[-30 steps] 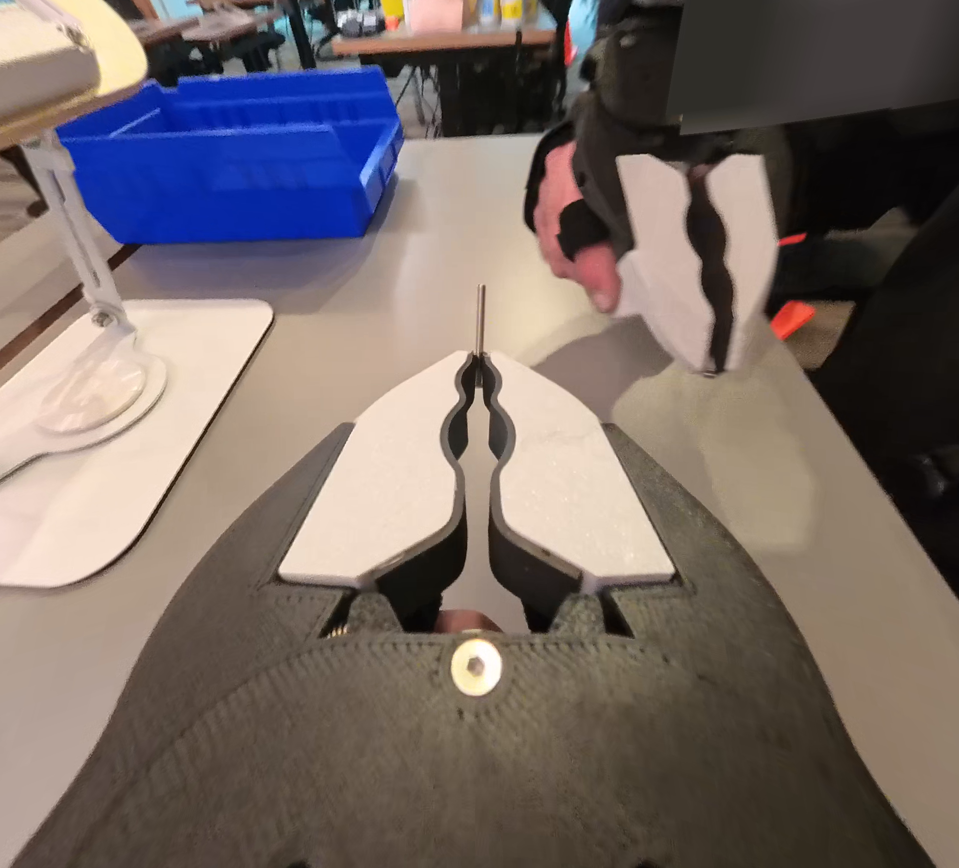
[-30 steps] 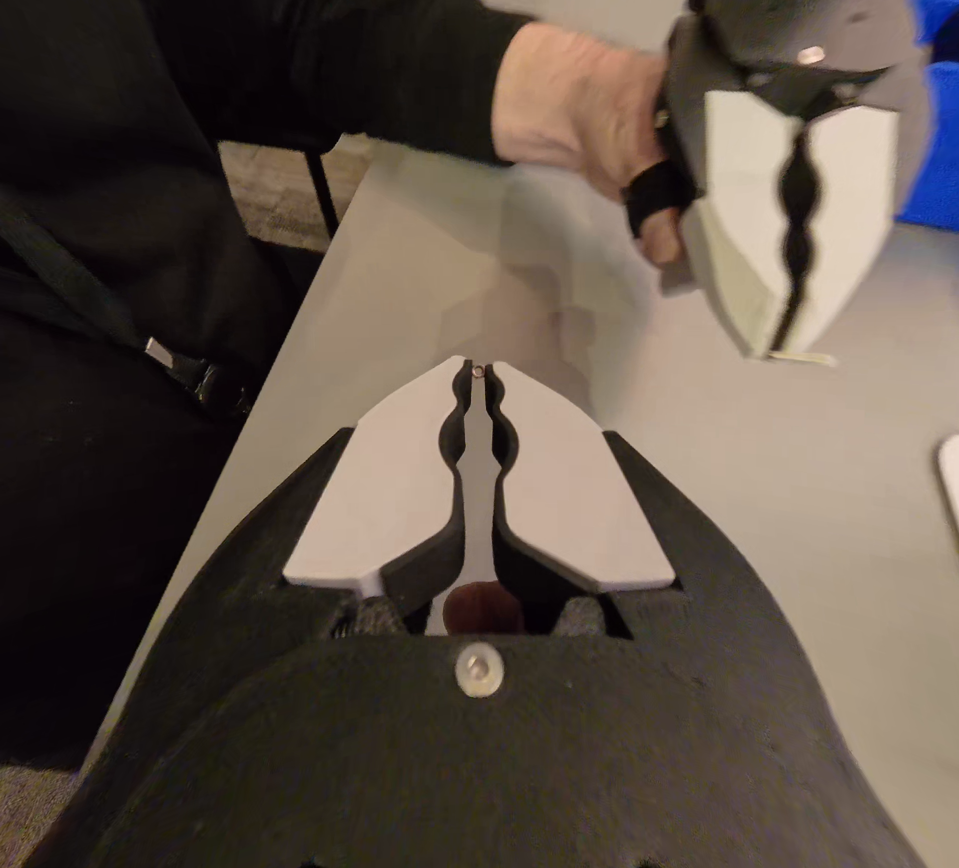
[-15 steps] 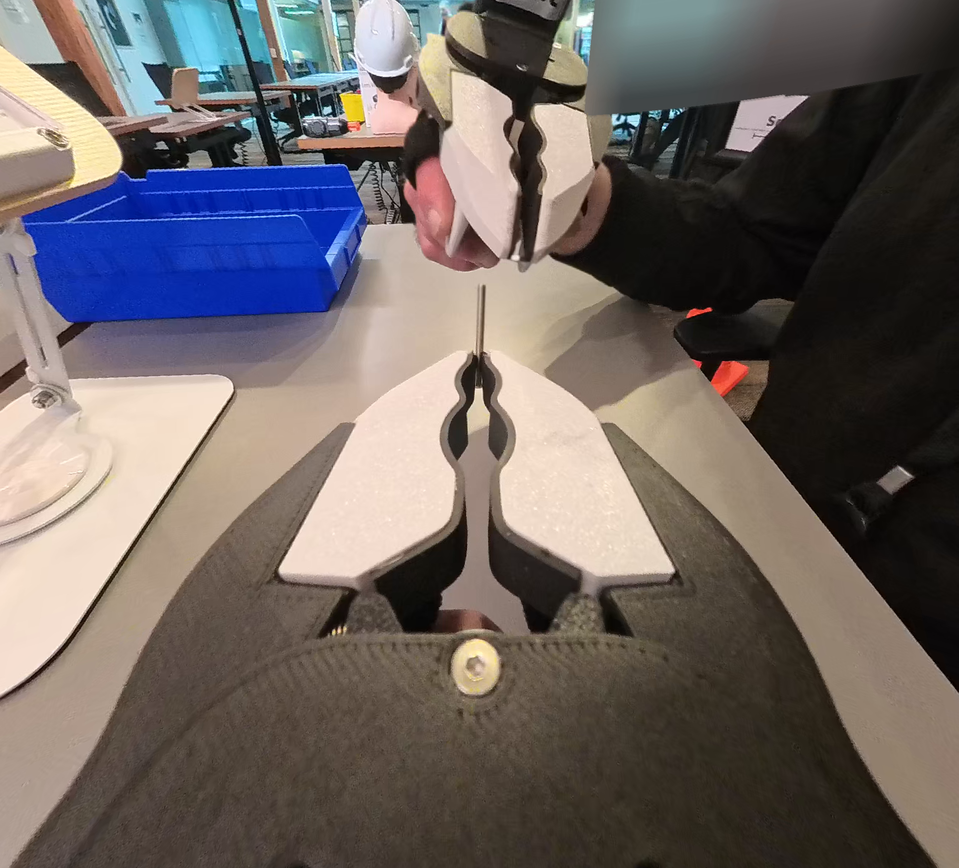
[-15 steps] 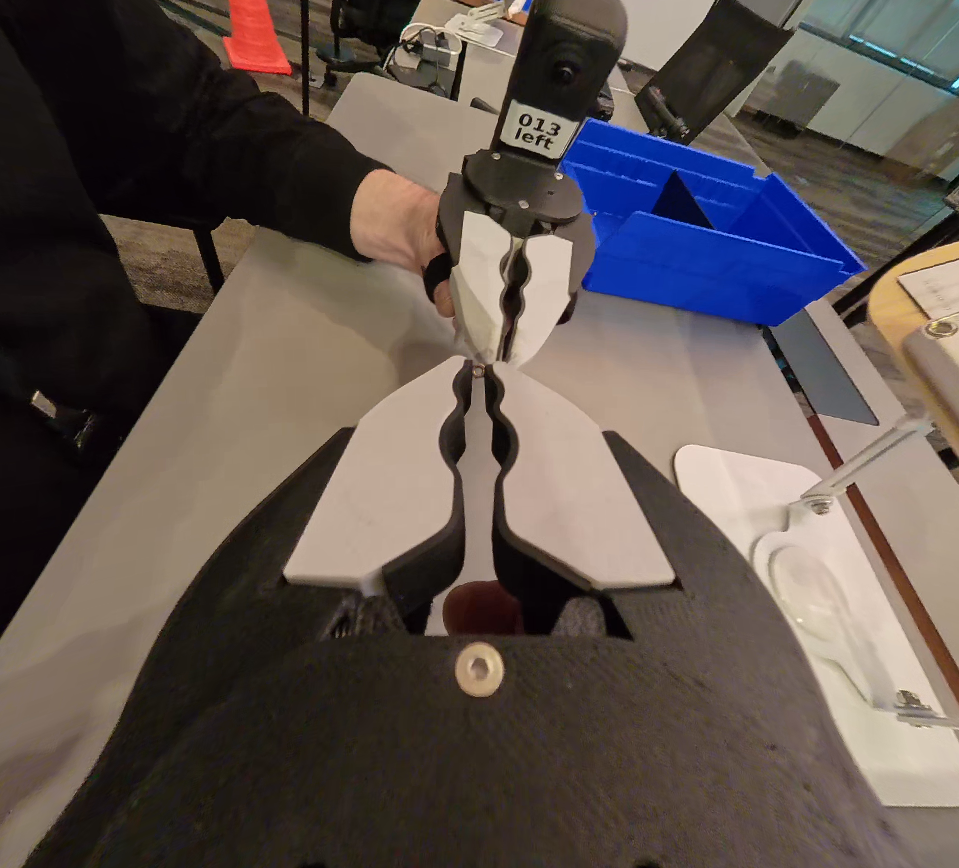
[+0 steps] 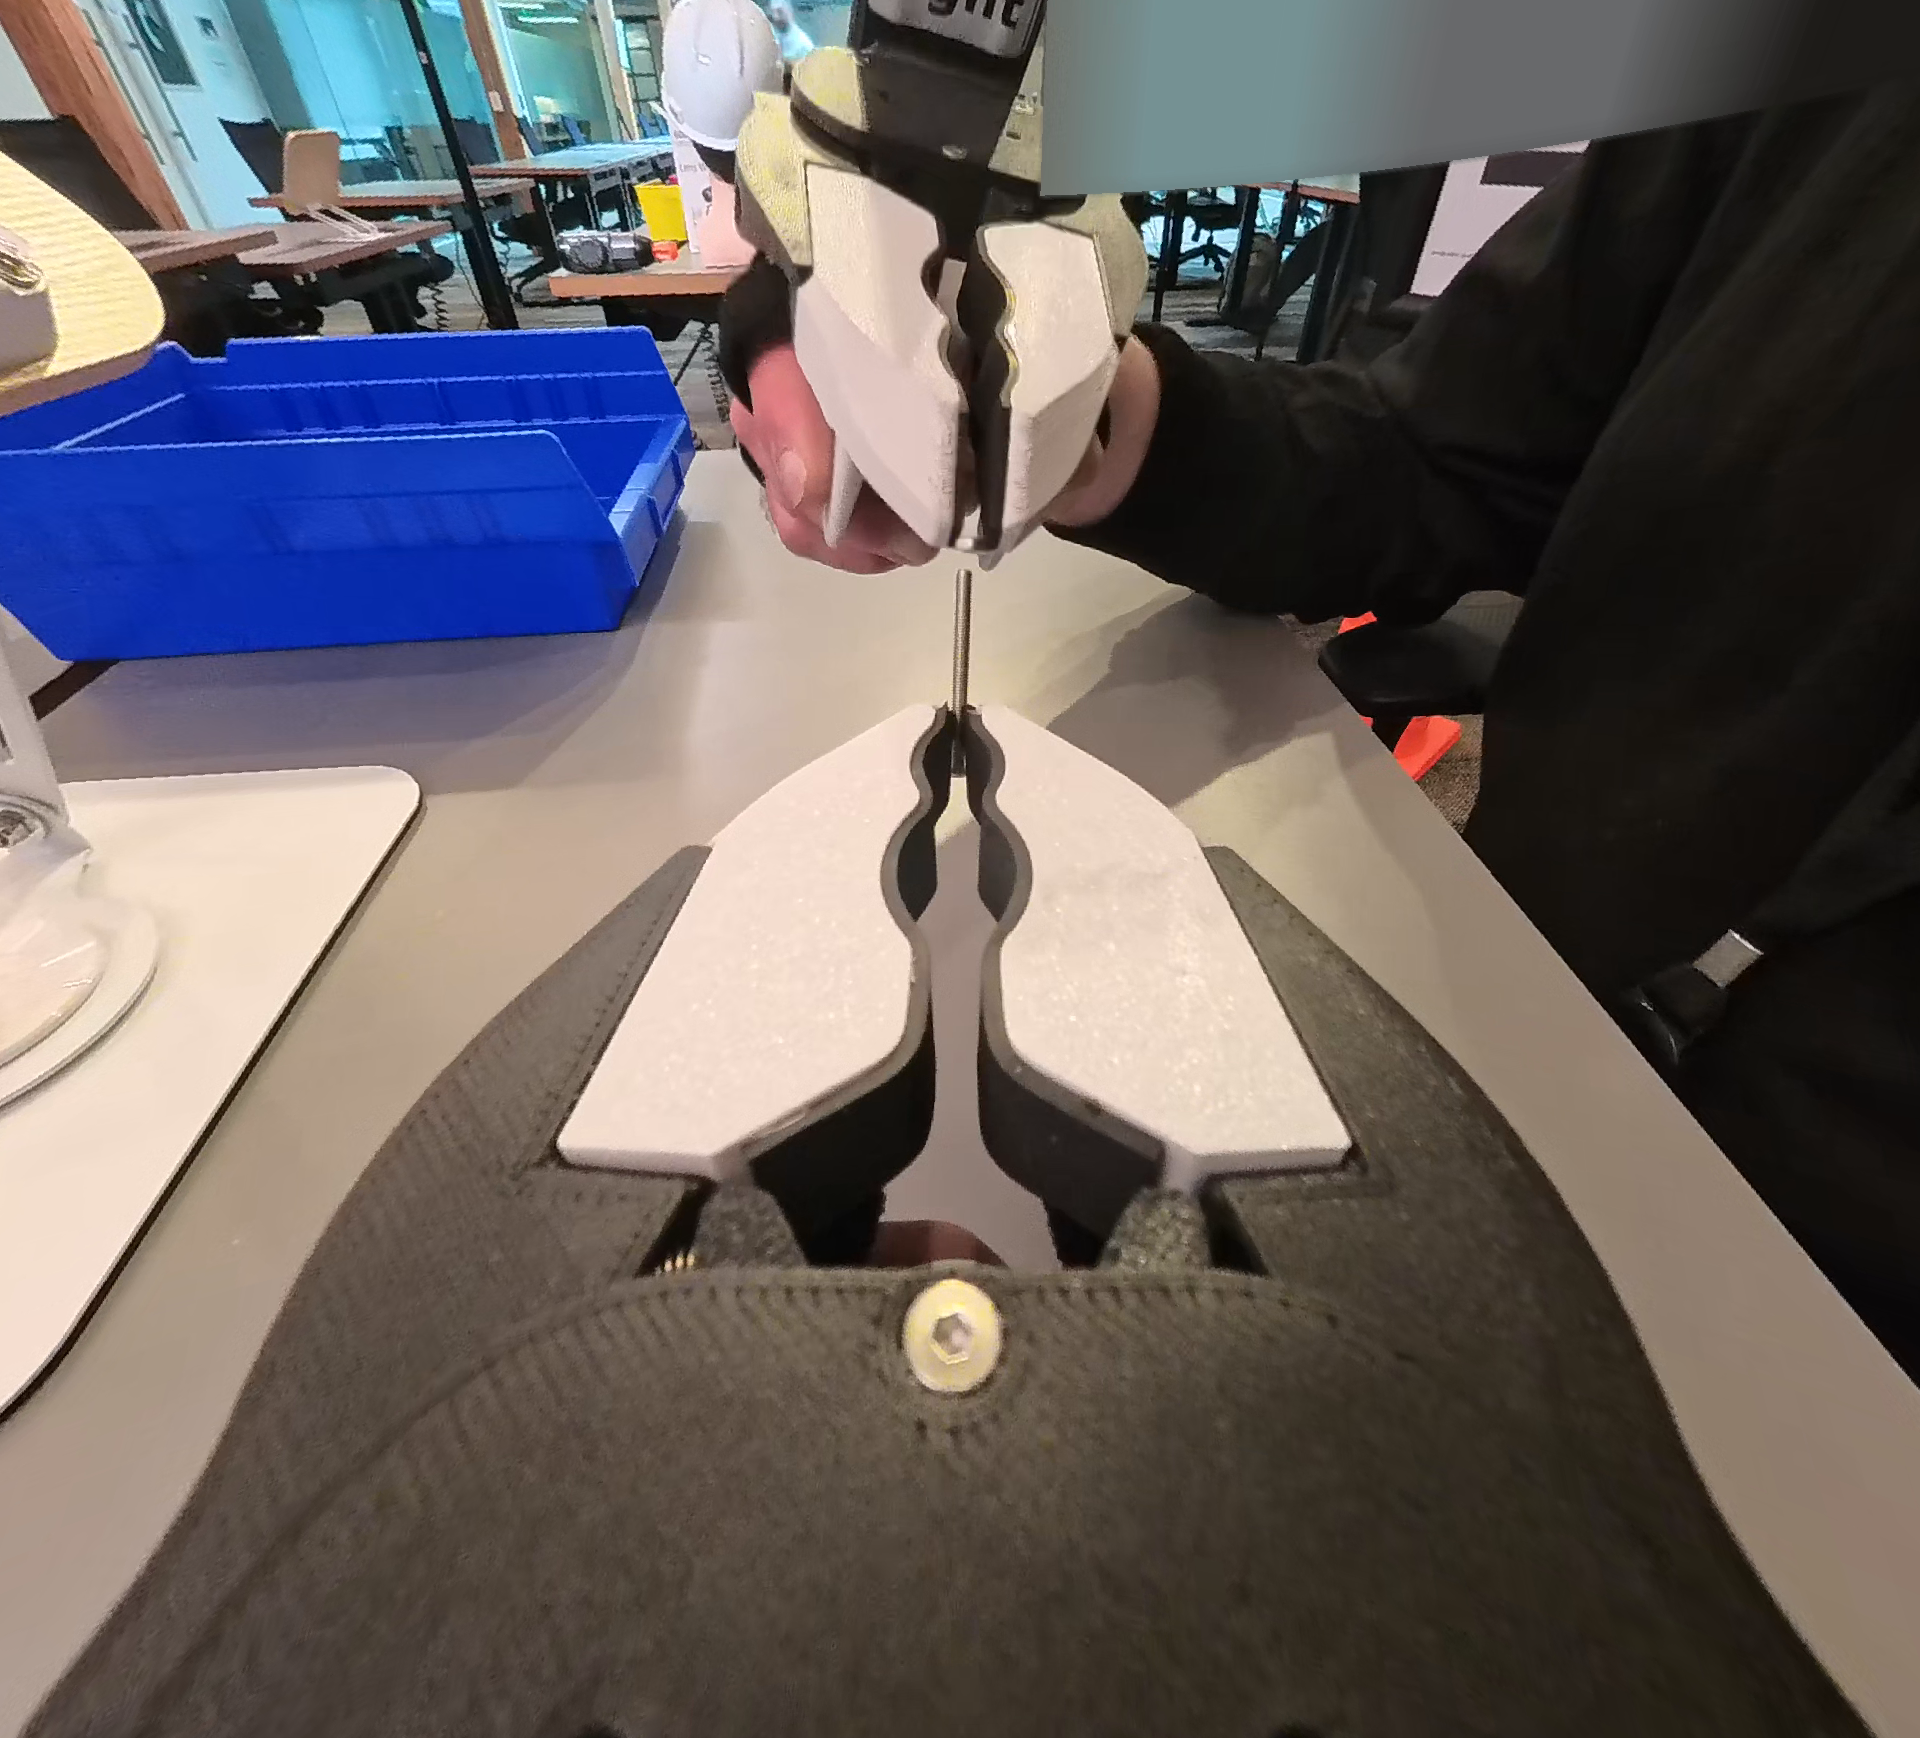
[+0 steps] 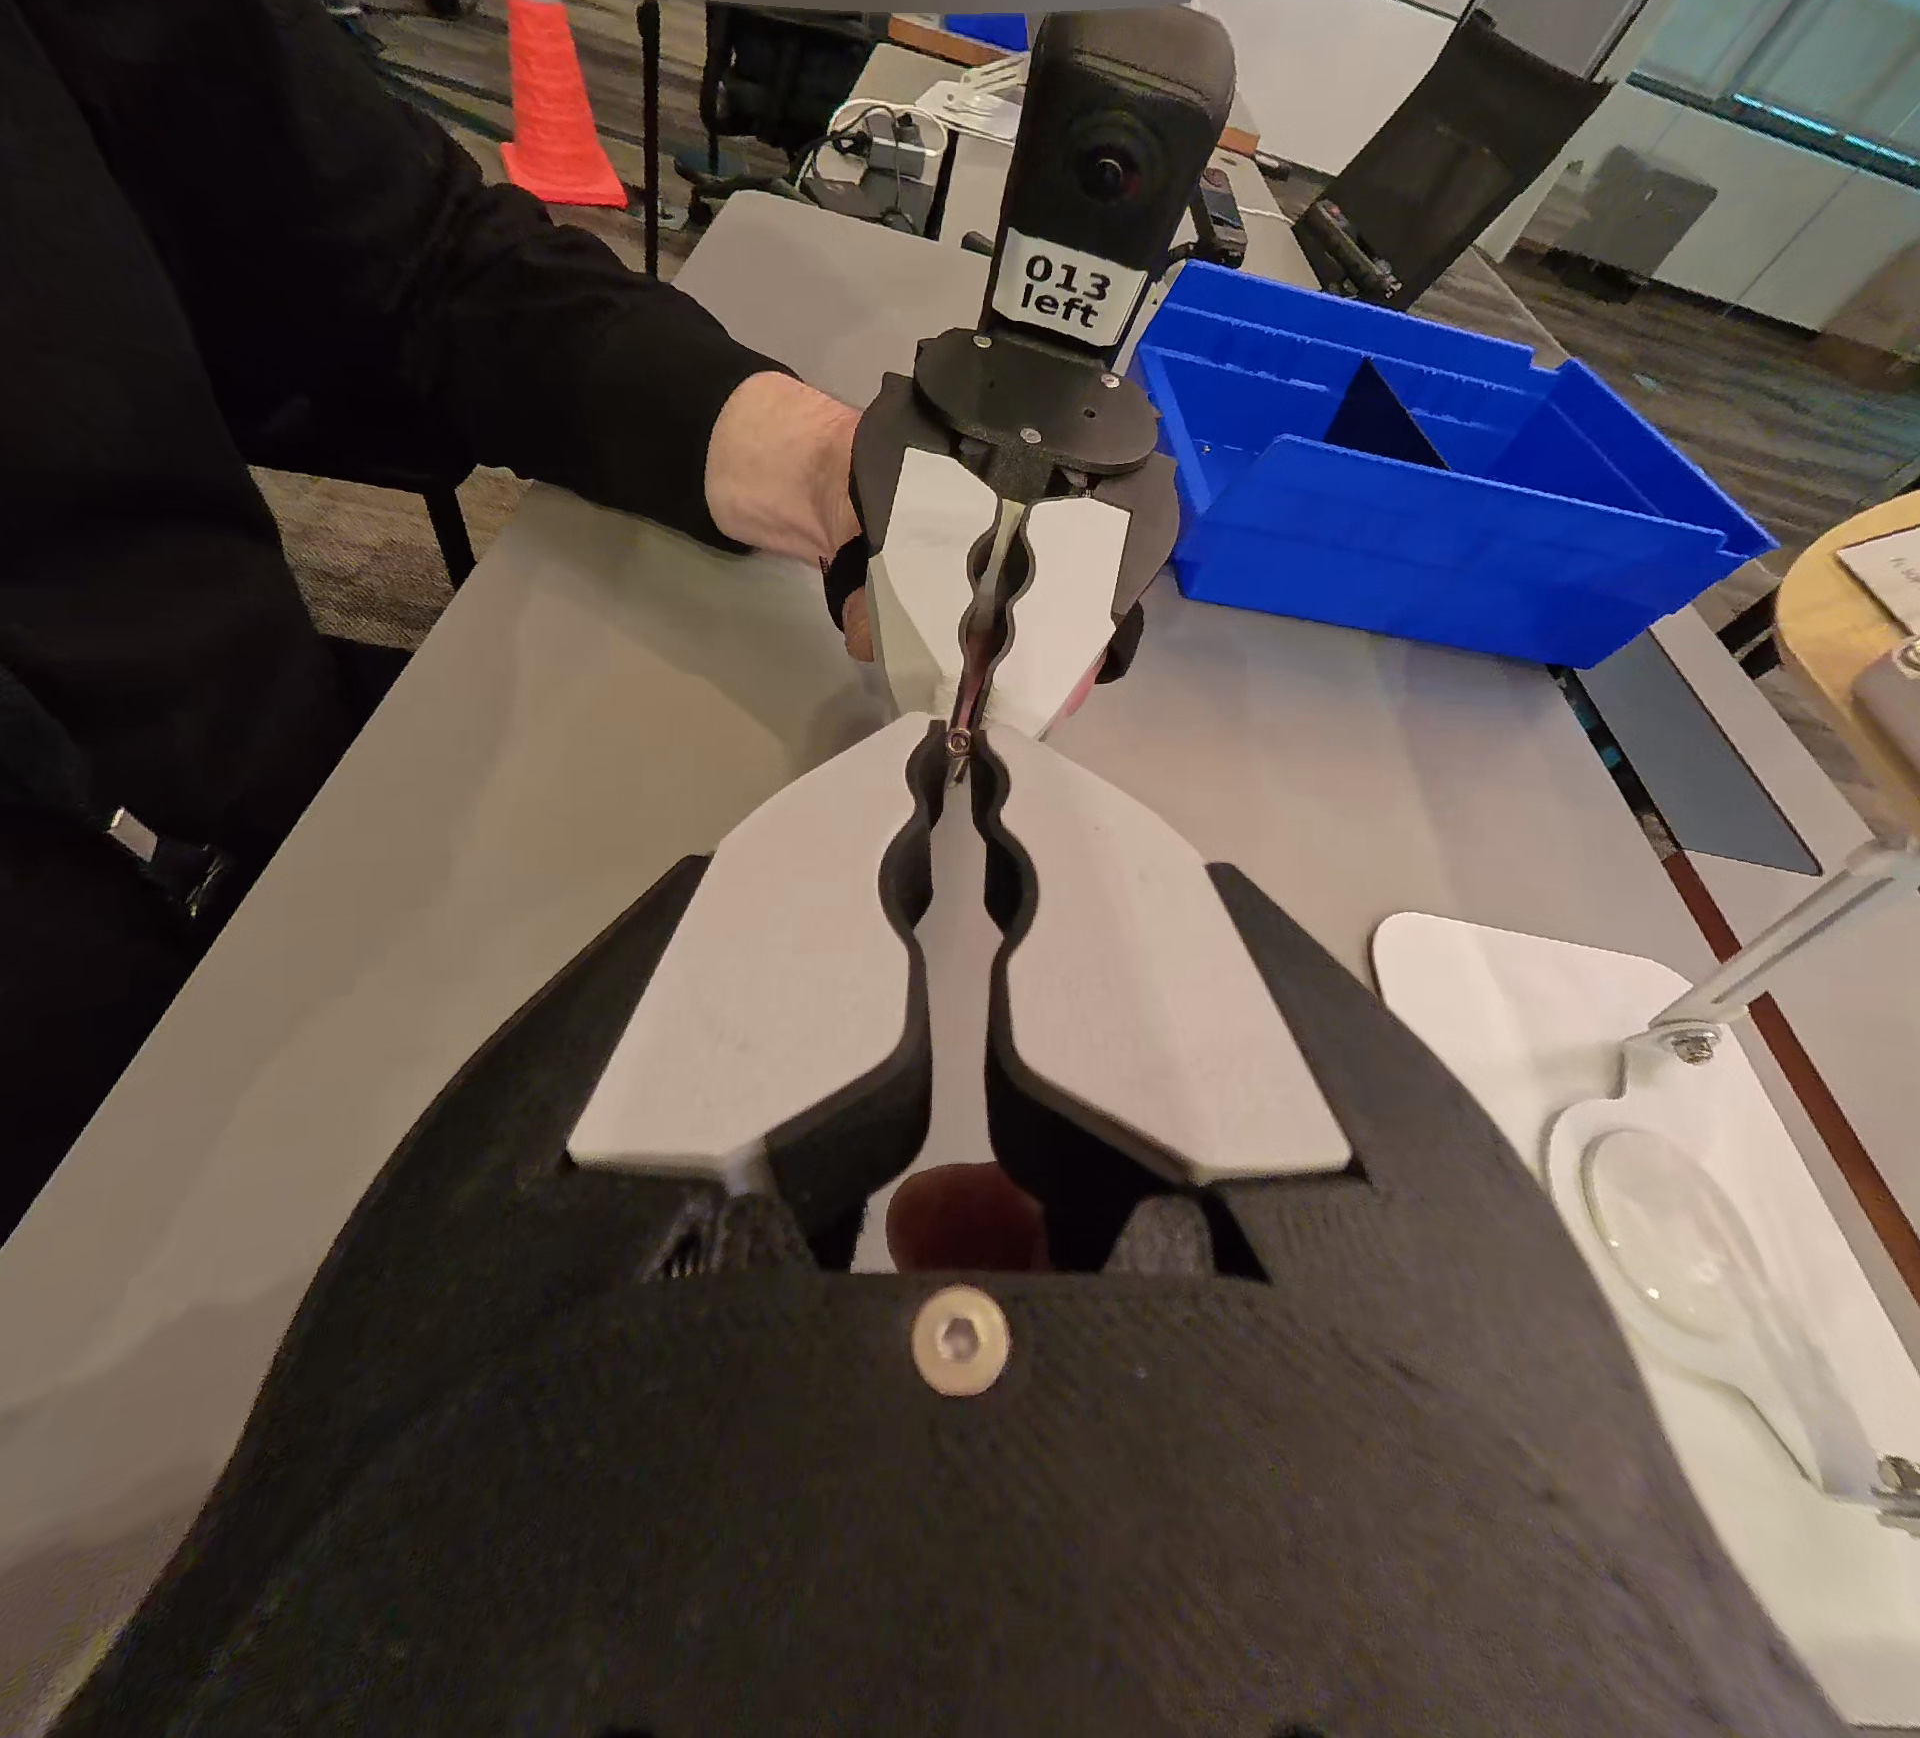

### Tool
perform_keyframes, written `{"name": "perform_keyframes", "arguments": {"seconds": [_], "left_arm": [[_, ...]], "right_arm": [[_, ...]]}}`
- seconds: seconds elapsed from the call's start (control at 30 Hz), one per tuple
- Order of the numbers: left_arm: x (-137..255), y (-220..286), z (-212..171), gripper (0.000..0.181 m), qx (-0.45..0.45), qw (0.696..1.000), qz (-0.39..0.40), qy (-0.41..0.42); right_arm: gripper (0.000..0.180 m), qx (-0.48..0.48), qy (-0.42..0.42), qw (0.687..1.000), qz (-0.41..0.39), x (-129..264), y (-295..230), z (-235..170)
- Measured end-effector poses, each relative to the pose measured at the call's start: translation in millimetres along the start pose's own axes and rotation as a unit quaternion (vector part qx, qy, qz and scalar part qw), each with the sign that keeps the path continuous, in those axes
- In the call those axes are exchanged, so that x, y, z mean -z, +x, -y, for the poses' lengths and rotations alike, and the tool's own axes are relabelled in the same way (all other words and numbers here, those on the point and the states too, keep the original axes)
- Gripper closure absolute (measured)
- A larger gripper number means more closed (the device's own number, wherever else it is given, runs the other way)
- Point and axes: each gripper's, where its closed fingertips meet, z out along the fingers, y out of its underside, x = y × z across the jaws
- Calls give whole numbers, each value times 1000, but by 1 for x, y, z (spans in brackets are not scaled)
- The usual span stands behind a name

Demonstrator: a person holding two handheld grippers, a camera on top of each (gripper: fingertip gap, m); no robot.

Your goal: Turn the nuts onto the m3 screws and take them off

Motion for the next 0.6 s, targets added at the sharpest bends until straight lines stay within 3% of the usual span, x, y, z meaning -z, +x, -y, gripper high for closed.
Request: {"name": "perform_keyframes", "arguments": {"seconds": [0.6], "left_arm": [[-3, 2, -2, 180, -17, 1000, 7, -14]], "right_arm": [[175, 1, -12, 1000, 6, -2, -2, -4]]}}
